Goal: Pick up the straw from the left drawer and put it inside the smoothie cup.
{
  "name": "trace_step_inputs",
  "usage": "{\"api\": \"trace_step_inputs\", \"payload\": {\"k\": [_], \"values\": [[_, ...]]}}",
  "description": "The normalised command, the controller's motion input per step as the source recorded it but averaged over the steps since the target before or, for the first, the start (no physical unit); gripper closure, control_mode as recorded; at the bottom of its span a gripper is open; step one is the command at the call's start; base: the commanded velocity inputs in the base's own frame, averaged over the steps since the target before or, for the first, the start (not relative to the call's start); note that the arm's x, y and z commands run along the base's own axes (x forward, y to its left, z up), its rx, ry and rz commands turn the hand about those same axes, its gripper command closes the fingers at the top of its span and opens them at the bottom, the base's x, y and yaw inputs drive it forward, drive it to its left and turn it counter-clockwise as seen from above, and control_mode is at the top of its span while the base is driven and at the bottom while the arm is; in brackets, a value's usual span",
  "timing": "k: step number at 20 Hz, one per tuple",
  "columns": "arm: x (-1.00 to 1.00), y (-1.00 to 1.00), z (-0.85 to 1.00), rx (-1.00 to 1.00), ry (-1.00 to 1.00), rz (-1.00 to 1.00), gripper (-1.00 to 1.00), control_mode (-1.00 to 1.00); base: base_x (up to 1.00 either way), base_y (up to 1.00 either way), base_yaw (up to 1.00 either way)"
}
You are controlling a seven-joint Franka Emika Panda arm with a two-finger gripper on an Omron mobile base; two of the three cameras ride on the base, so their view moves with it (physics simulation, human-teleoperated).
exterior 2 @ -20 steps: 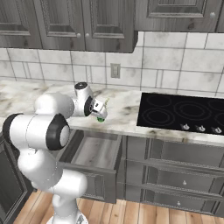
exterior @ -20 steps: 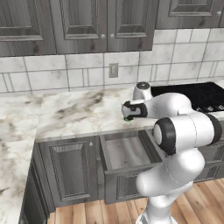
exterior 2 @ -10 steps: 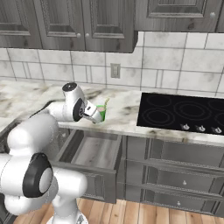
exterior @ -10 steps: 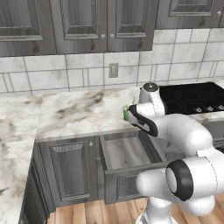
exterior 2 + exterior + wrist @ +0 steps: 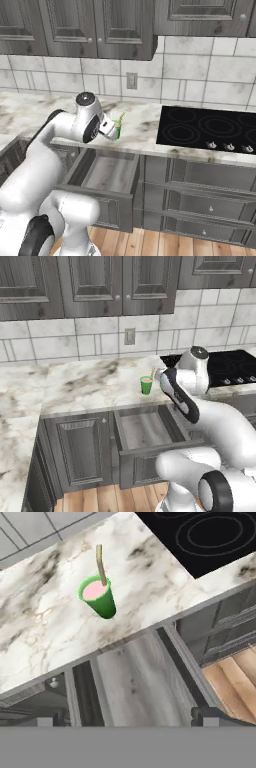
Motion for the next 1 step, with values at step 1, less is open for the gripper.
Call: {"api": "trace_step_inputs", "payload": {"k": [1], "values": [[0.00,-0.56,0.00,0.30,0.00,0.00,-1.00,-1.00,0.00,0.00,0.00]]}}
